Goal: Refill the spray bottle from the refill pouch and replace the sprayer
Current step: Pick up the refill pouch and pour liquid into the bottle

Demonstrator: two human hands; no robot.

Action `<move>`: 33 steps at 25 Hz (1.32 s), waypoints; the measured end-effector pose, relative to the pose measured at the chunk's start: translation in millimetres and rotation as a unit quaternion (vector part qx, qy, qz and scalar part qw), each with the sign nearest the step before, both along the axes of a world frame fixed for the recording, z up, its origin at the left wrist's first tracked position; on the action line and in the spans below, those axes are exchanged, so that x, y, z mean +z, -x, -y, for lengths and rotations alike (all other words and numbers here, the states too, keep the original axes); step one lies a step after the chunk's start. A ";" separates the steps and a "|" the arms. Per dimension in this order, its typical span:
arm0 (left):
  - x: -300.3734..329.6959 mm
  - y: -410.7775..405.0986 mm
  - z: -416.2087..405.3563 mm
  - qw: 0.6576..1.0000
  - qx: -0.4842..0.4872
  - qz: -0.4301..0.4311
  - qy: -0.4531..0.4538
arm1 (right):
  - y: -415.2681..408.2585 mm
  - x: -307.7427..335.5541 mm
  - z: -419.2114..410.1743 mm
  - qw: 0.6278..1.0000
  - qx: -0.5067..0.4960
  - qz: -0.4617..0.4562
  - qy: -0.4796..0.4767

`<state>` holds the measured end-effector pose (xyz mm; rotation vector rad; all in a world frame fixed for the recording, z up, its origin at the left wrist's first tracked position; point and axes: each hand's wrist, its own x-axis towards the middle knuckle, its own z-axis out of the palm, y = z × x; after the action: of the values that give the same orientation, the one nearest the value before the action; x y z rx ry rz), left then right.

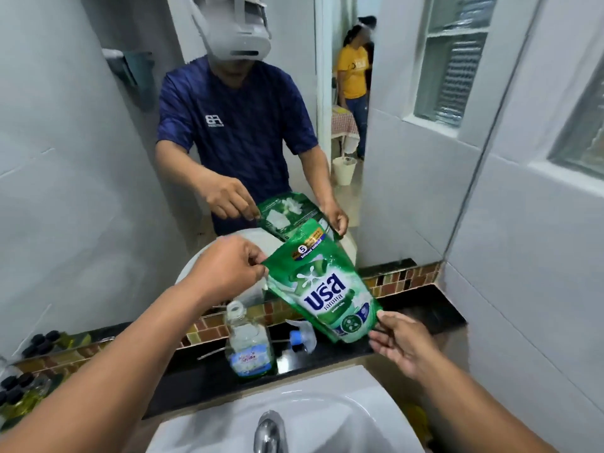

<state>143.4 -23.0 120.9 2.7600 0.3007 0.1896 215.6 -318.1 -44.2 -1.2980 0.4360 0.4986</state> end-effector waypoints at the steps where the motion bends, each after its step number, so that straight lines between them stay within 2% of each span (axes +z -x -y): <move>1: 6.5 -11.2 20.4 1.000 -0.010 -0.002 -0.017 | -7.6 -9.7 6.7 0.999 -0.012 -0.024 -0.023; 6: 15.3 -93.4 128.8 0.997 -0.056 0.008 -0.049 | -72.5 -45.7 58.6 0.993 -0.084 -0.058 -0.067; 12: -27.6 -182.4 232.8 0.988 -0.107 0.018 -0.109 | -144.2 -77.3 111.9 0.981 -0.151 -0.087 -0.080; 16: -51.8 -208.1 266.8 0.984 -0.110 0.023 -0.138 | -151.4 -85.0 118.1 0.978 -0.168 -0.072 -0.096; 19: -58.4 -202.7 268.7 0.991 -0.099 0.020 -0.092 | -131.2 -83.7 107.6 0.980 -0.187 -0.047 -0.048; 22: -71.3 -160.0 254.4 0.997 -0.063 0.048 -0.005 | -90.5 -91.3 81.7 0.991 -0.128 -0.004 -0.028; 24: -97.9 -108.1 236.5 0.996 -0.029 0.052 0.063 | -66.2 -99.0 58.6 0.998 -0.039 0.031 0.044; 26: -135.0 -43.0 200.0 0.992 0.043 0.026 0.116 | -46.7 -101.6 24.9 0.987 0.069 0.083 0.115; 28: -165.6 16.7 154.2 0.973 0.150 0.015 0.175 | -33.3 -94.0 -7.3 0.960 0.159 0.141 0.179; 30: -182.7 65.7 107.8 0.946 0.249 0.017 0.207 | -26.4 -84.0 -41.1 0.918 0.229 0.193 0.261; 33: -185.8 102.8 60.2 0.917 0.325 0.046 0.228 | -26.0 -76.6 -87.0 0.873 0.273 0.209 0.345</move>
<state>40.6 -83.2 -64.9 2.0957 1.0834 0.3591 241.6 -231.1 -120.8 -2.1923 -0.1634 0.5249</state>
